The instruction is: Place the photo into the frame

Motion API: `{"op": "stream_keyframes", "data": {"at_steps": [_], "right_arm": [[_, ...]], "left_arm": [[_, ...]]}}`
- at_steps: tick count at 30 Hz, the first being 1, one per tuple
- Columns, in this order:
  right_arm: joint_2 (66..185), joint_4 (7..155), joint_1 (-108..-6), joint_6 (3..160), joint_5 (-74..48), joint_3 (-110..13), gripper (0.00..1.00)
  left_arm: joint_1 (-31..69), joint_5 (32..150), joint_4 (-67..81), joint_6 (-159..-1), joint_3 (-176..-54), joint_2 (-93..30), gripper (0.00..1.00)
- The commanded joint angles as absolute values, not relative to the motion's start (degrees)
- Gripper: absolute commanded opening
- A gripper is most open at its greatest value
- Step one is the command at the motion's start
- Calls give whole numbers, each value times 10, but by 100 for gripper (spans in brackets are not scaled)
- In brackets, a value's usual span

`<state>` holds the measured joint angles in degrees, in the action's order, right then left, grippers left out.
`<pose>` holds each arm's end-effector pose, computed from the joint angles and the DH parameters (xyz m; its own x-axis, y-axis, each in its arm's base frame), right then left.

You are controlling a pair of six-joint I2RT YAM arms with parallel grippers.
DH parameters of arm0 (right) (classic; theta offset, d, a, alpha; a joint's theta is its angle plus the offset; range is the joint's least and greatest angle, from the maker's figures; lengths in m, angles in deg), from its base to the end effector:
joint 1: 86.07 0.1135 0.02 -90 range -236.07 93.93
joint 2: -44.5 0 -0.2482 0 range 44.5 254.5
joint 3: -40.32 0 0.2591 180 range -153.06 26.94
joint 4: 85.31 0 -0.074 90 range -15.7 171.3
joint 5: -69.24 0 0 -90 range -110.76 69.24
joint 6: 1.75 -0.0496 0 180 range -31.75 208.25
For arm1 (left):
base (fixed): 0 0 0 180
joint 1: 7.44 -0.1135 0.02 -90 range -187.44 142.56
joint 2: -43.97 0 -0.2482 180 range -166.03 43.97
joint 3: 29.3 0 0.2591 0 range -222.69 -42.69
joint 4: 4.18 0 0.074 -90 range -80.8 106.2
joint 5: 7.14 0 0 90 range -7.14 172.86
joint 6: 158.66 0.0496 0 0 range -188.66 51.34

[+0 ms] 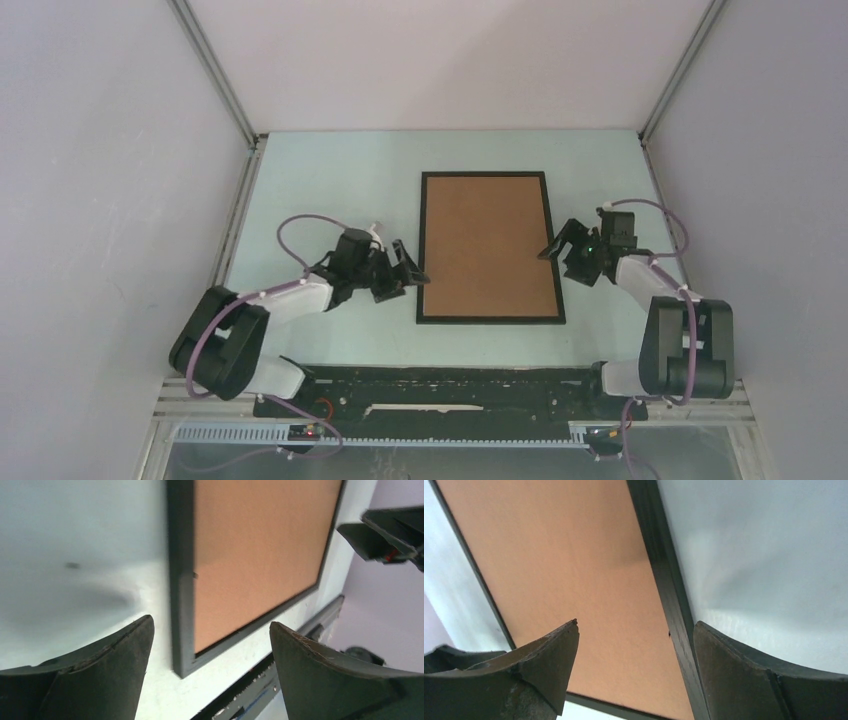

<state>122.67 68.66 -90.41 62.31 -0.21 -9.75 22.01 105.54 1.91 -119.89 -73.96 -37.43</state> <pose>0.2688 -0.0029 0.1368 -0.7853 0.4704 -0.4025 0.2327 0.8268 0.5121 0.2330 -0.1535 0.1225 -0.9164 -0.3087 -0.2549 -0.0233 0.6767 -0.7359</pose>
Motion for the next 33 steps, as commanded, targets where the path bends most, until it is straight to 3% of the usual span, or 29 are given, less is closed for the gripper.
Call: {"op": "stream_keyframes", "data": {"at_steps": [1, 5, 7, 9, 12, 15, 21, 33], "right_arm": [[1280, 748, -946, 575, 22, -183, 92], [1449, 775, -966, 520, 66, -345, 89], [1511, 795, -974, 481, 96, -407, 82], [1561, 825, -978, 456, 130, -461, 73], [1633, 747, -978, 498, 149, -566, 65], [1681, 674, -976, 554, 137, -637, 61], [1732, 656, -979, 565, 163, -666, 51], [1743, 653, -967, 574, 154, -663, 49]], "left_arm": [[140, 984, 143, -1118, -800, -331, 92], [101, 946, 131, -1090, -943, -435, 83], [99, 944, 117, -1083, -1026, -512, 74], [100, 942, 99, -1093, -1089, -578, 73], [100, 954, 73, -1100, -1183, -672, 71], [99, 961, 88, -1097, -1280, -755, 63], [101, 948, 146, -1107, -1392, -849, 37], [110, 921, 217, -1129, -1473, -913, 35]]}}
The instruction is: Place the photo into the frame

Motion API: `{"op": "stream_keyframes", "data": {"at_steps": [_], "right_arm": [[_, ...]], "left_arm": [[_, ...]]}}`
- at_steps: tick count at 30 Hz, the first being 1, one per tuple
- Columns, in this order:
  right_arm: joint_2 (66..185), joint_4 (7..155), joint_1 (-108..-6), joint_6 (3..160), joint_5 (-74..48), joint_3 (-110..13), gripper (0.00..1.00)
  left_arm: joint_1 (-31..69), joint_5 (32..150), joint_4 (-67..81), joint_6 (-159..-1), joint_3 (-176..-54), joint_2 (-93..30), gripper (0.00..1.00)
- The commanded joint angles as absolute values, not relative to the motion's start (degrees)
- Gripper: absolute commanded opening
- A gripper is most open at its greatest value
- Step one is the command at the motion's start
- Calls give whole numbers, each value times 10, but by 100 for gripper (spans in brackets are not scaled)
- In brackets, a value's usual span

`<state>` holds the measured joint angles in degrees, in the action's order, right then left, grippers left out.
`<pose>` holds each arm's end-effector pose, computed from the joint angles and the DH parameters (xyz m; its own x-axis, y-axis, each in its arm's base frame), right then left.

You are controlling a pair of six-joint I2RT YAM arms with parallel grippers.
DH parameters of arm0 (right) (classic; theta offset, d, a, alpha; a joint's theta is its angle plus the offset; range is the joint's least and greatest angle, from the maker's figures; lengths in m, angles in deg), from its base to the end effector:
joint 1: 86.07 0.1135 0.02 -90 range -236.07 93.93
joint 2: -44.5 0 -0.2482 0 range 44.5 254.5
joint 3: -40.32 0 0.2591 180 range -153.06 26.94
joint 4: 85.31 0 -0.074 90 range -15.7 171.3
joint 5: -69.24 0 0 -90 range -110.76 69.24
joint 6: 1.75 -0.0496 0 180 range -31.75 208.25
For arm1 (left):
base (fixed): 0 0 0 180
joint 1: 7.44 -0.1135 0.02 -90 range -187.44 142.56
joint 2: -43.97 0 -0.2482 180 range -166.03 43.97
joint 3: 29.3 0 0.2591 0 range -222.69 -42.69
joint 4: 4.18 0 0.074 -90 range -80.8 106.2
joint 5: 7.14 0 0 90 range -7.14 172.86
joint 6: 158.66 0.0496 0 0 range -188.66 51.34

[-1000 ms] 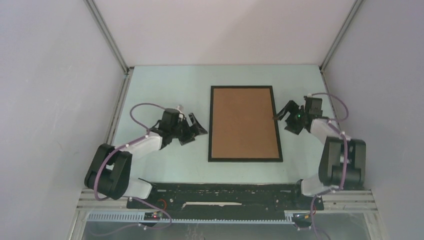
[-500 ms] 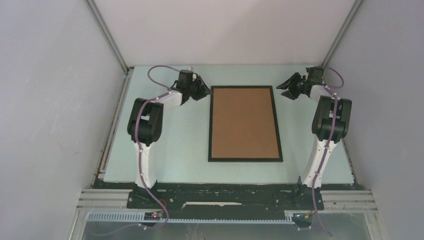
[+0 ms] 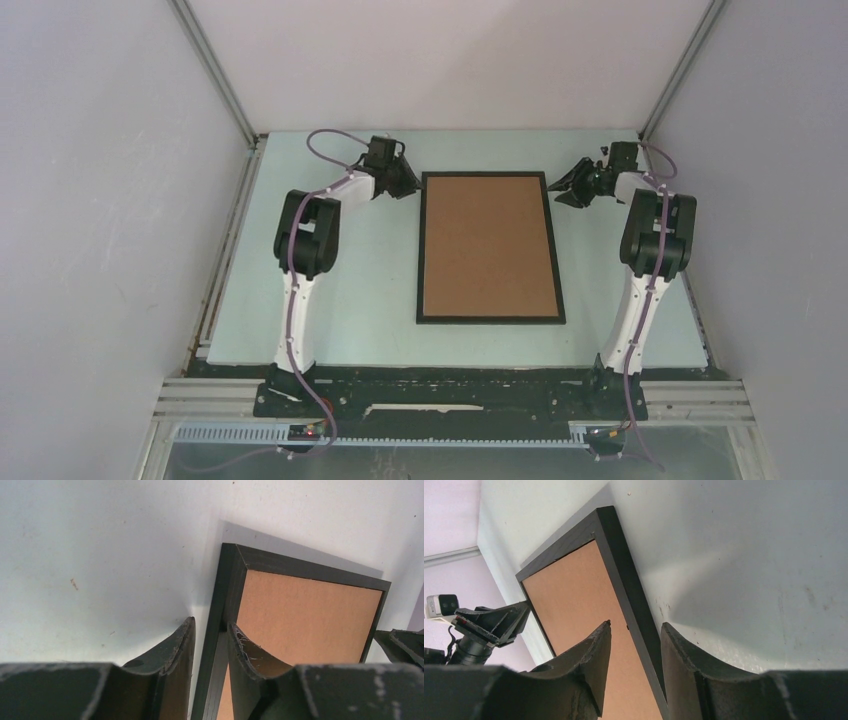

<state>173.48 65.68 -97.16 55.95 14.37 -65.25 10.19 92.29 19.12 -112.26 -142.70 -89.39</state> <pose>0.4802 -0.0650 0.1127 -0.7573 0.5938 -0.2718 0.2574 0.6540 0.7114 0.4964 -0.1663 0.1213 -0.7574 -0.4731 -0.4499 -0.1517 0.7978 -0.5835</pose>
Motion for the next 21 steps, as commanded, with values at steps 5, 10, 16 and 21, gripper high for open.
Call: {"op": "stream_keyframes", "data": {"at_steps": [5, 10, 16, 21], "right_arm": [[1740, 651, -967, 576, 153, -663, 48], [1739, 651, -966, 576, 153, -663, 48], [1746, 643, -963, 577, 157, -667, 47], [1762, 616, -949, 591, 169, -682, 43]], "left_arm": [[114, 926, 225, -1121, -1478, -917, 33], [115, 938, 228, -1123, -1463, -909, 33], [115, 944, 225, -1126, -1426, -889, 34], [115, 958, 206, -1128, -1389, -869, 34]]}}
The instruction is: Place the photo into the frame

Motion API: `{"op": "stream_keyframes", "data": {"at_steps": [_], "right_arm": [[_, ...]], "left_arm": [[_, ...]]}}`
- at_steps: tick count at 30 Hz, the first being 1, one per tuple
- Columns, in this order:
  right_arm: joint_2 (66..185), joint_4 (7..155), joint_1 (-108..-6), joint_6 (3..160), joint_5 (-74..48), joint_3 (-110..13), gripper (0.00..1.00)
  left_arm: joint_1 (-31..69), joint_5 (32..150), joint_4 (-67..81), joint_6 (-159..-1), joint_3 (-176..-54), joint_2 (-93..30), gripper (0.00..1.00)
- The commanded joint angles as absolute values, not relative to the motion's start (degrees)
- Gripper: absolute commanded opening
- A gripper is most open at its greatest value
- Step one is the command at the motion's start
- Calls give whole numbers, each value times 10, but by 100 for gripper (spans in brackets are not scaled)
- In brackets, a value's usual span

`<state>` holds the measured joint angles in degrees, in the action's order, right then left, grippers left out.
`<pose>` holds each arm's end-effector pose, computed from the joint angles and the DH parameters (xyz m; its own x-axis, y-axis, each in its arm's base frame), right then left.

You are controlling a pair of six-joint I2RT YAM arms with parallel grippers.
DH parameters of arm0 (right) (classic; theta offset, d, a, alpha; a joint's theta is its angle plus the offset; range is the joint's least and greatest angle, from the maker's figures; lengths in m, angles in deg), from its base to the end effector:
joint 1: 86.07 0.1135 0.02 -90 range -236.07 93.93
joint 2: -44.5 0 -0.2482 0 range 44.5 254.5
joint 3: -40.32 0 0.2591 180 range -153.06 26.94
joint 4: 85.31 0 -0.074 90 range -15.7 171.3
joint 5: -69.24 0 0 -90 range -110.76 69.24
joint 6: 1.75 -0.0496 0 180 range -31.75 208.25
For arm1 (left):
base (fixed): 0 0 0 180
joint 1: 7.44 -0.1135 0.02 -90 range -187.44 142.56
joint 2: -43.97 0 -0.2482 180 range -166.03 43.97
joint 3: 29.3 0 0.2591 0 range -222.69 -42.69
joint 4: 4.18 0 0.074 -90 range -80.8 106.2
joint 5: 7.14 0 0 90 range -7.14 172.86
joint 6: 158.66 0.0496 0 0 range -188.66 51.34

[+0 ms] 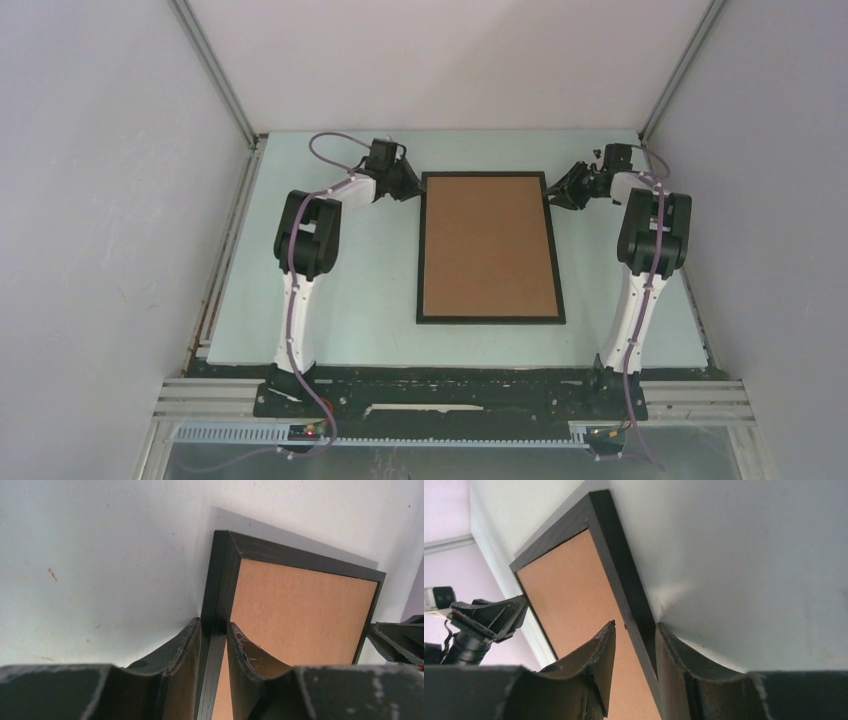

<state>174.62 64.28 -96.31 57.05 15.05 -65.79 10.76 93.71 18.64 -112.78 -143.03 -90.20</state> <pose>0.4805 -0.0573 0.1050 -0.7835 0.5684 -0.2512 0.2514 0.6595 0.7084 0.4959 -0.1729 0.1169 -0.7716 -0.4660 -0.4330 -0.1395 0.7881 -0.5996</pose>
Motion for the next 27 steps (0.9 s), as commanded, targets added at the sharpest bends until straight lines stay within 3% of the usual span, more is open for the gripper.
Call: {"op": "stream_keyframes", "data": {"at_steps": [1, 5, 10, 13, 16, 21, 23, 27], "right_arm": [[1762, 611, -947, 594, 175, -682, 43], [1744, 604, -940, 599, 215, -659, 43], [1662, 724, -921, 540, 273, -519, 46], [1593, 758, -897, 536, 249, -416, 57], [1550, 786, -872, 530, 243, -335, 68], [1498, 825, -832, 509, 293, -240, 69], [1458, 779, -821, 540, 262, -218, 72], [1367, 588, -801, 659, 26, -247, 87]], "left_arm": [[115, 968, 197, -1128, -1383, -864, 36], [115, 1005, 162, -1121, -1349, -838, 45], [108, 1034, 140, -1111, -1279, -777, 66], [100, 1028, 142, -1085, -1234, -740, 80], [83, 1046, 146, -1084, -1208, -723, 85], [77, 1078, 129, -1101, -1195, -728, 92], [77, 1089, 130, -1093, -1198, -727, 92], [75, 1059, 139, -1066, -1182, -697, 92]]}}
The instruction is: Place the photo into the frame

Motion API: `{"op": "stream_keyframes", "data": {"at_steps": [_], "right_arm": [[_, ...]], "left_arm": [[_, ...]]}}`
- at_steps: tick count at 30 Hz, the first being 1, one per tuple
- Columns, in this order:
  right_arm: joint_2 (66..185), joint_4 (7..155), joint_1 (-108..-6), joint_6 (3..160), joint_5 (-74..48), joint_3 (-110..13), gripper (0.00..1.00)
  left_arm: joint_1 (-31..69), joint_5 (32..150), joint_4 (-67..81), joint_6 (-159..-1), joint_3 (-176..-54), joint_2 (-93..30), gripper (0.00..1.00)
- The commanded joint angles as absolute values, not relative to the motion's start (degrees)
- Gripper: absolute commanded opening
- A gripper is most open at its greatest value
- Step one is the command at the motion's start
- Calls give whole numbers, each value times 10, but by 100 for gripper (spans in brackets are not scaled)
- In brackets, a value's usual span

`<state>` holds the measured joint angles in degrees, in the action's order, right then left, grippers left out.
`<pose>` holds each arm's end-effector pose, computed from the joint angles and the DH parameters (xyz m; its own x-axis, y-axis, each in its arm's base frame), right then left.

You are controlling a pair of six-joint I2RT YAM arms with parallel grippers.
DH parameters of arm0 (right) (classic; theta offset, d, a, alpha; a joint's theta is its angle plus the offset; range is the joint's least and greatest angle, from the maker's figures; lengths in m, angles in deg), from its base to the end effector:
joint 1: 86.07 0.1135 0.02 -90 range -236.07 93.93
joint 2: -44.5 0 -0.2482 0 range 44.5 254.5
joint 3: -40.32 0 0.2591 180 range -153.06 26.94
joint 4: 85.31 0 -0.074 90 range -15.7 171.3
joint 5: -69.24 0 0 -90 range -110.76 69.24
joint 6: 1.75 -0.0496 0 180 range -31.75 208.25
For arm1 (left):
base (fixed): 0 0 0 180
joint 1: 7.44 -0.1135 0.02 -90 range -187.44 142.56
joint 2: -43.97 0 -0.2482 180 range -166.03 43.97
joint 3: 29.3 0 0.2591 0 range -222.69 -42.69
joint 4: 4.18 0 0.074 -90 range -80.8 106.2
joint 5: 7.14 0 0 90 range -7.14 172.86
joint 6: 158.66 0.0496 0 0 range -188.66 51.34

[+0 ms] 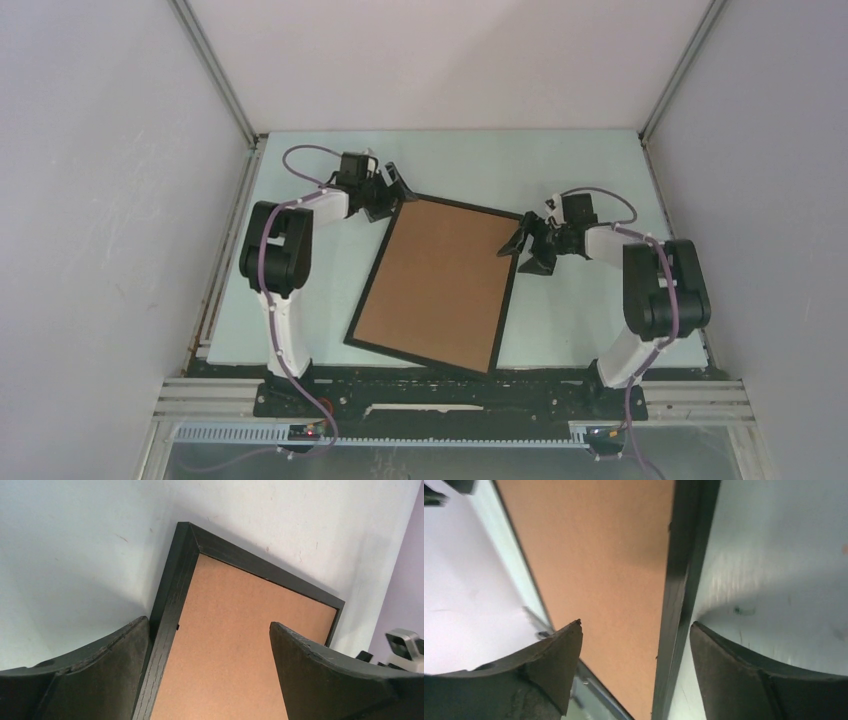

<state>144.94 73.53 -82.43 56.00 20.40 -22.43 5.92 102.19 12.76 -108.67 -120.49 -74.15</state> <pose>0.3249 0.0534 0.1039 -0.9291 0.3434 -0.1369 0.1280 0.6462 0.7524 0.4390 -0.1211 0.1313 -0.8059 -0.4322 -0.4047 -0.0887 0.7639 -0.6392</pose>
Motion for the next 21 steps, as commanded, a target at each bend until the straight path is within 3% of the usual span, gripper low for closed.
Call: {"op": "stream_keyframes", "data": {"at_steps": [1, 3, 5, 9, 13, 17, 19, 21], "right_arm": [[1346, 558, -796, 668, -26, -257, 88], [1309, 516, -786, 677, -109, -269, 99], [1291, 513, -799, 656, -106, -262, 100], [1345, 580, -917, 605, 158, -253, 99], [1405, 554, -905, 625, 102, -318, 78], [1449, 596, -915, 600, 140, -335, 48], [1473, 596, -909, 598, 150, -352, 40], [1498, 598, -901, 598, 161, -363, 38]], "left_arm": [[74, 1051, 144, -1059, -1178, -686, 92], [72, 1031, 156, -1042, -1173, -668, 92], [65, 1022, 173, -1028, -1169, -653, 92], [44, 1038, 175, -1036, -1144, -645, 84], [33, 1060, 229, -1015, -1160, -659, 72], [33, 1039, 272, -999, -1165, -665, 63], [34, 1043, 276, -1004, -1160, -670, 59], [35, 1040, 279, -1008, -1151, -673, 59]]}}
